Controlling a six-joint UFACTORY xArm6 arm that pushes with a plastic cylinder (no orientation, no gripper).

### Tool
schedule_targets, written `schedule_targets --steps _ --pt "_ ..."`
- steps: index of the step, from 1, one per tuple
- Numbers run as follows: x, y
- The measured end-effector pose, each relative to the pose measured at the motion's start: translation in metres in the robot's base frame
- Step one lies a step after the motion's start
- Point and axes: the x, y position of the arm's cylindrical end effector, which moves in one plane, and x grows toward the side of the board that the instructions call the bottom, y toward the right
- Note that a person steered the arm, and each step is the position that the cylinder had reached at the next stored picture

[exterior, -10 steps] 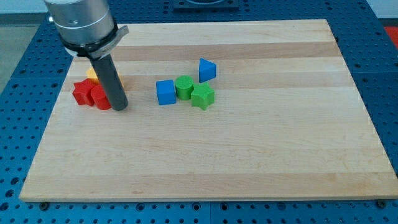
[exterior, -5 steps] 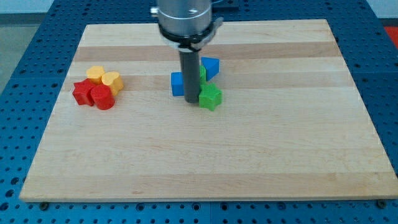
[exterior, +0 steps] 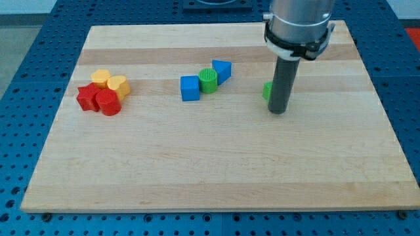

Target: Slide the green star to the top right corner of the board

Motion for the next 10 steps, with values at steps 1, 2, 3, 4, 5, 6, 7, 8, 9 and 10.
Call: schedule_targets --steps 1,2,3,4,5,6,7,8,9,10 --pt "-0.026 0.0" --pt "-0.043 -0.009" --pt "-0.054 -0.025" --pt "-0.07 -0.03" --pt "-0.082 -0.002" --pt "-0.107 0.017" --pt "-0.132 0.028" --pt "-0.151 0.045" --pt "-0.172 0.054" --pt "-0.186 0.058"
